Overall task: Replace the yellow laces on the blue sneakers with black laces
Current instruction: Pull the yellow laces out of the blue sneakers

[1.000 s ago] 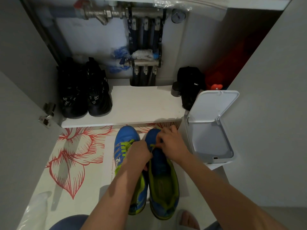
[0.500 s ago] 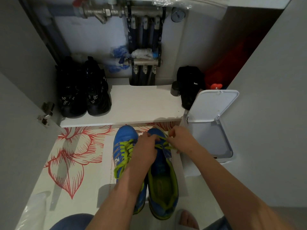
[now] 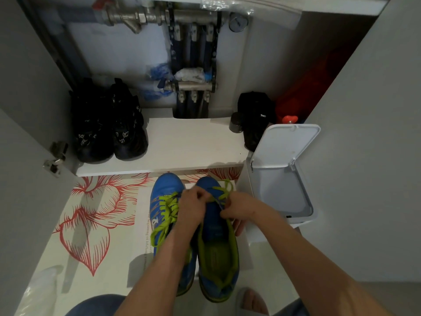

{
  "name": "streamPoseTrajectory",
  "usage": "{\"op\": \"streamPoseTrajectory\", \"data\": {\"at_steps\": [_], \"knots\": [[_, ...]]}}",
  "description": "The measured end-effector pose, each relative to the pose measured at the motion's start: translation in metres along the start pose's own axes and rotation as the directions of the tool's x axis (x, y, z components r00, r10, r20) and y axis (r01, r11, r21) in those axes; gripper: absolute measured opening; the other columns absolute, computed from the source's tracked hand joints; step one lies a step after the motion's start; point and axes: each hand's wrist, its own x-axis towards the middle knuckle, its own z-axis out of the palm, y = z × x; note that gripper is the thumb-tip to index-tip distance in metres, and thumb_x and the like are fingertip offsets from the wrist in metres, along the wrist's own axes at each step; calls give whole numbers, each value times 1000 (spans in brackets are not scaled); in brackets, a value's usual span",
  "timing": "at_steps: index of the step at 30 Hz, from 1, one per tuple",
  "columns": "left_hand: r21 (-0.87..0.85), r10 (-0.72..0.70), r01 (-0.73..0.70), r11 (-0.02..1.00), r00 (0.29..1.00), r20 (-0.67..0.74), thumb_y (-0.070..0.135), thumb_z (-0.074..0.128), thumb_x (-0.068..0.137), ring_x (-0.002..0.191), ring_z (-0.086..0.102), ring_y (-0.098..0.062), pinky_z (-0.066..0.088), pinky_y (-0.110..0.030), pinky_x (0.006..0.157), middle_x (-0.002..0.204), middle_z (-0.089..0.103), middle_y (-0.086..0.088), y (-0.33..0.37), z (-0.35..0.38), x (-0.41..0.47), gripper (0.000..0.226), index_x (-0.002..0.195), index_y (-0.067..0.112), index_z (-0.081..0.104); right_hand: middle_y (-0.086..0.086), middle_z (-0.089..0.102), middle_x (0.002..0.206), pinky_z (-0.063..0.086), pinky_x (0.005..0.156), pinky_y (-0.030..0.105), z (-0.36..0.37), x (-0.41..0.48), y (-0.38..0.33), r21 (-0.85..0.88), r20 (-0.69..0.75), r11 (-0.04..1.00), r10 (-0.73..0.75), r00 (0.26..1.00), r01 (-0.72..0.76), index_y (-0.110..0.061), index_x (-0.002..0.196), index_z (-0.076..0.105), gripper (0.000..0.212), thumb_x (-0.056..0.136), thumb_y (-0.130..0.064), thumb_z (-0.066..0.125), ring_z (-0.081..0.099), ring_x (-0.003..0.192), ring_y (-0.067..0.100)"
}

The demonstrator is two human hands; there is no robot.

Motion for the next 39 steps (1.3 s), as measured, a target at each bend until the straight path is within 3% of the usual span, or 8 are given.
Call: {"op": "streamPoseTrajectory", "data": {"at_steps": [4, 7, 14, 20, 28, 31, 34, 39], "knots": [[-581, -342, 385, 717, 921, 188, 8, 43, 96, 68, 50, -12, 41, -24, 62, 81, 55, -3, 9, -16, 4, 15, 87, 8, 56, 14, 56, 73, 58, 66, 47, -1, 0, 1, 26, 2, 1000, -5, 1000, 5, -8, 75, 49, 17, 90, -7, 56, 64, 69, 37], [29, -41, 41, 999, 999, 3, 19, 48, 95, 87, 57, -22, 46, -31, 70, 97, 64, -9, 12, -9, -4, 20, 113, 10, 49, 16, 57, 75, 58, 68, 47, 0, 2, 0, 0, 6, 1000, 6, 1000, -6, -5, 79, 49, 14, 90, -9, 58, 66, 78, 40], [629, 252, -288, 722, 956, 149, 23, 55, 92, 118, 40, -22, 41, -30, 89, 121, 46, -7, -2, 6, -5, 25, 116, 18, 62, 15, 55, 71, 56, 49, 34, 2, 4, -1, -29, 9, 1000, -4, 1000, 4, -7, 74, 48, 17, 89, -7, 57, 64, 70, 35], [-108, -25, 27, 994, 999, 21, 14, 50, 96, 98, 52, -14, 39, -23, 83, 108, 60, -8, 19, -2, -6, 22, 109, 3, 63, 14, 56, 70, 57, 56, 38, 1, 5, 1, -22, -17, 1000, -7, 1000, 7, -7, 75, 47, 18, 89, -7, 58, 64, 64, 33], [-775, -365, 225, 591, 931, -8, 12, 38, 98, 64, 46, -19, 39, -25, 55, 70, 49, -6, 36, -33, 3, 28, 72, 10, 48, 13, 55, 66, 57, 54, 40, 1, 4, 3, -28, -27, 999, -27, 999, 26, -8, 72, 47, 21, 89, -6, 59, 61, 55, 28], [-95, -43, 28, 995, 986, -161, 22, 40, 99, 82, 57, -29, 46, -28, 67, 91, 56, -10, 29, -23, -9, 15, 104, 13, 50, 14, 56, 68, 57, 57, 41, 2, 3, 0, -31, -12, 999, -27, 1000, 27, -9, 76, 47, 18, 90, -7, 58, 62, 58, 30], [472, 170, -190, 861, 982, 86, 34, 54, 93, 99, 59, -27, 48, -35, 84, 118, 47, -8, 15, -9, -14, 31, 119, 17, 53, 14, 56, 71, 56, 53, 36, 3, 1, -2, -57, -18, 998, -31, 999, 29, -10, 76, 45, 18, 90, -6, 56, 62, 58, 29], [599, 119, -174, 782, 984, 130, 25, 59, 91, 102, 57, -23, 47, -31, 84, 120, 46, -8, 8, -2, -10, 21, 109, 15, 63, 14, 54, 70, 53, 41, 29, 3, -1, -3, -44, -13, 999, -22, 1000, 22, -10, 74, 45, 20, 90, -6, 56, 60, 55, 26]]}}
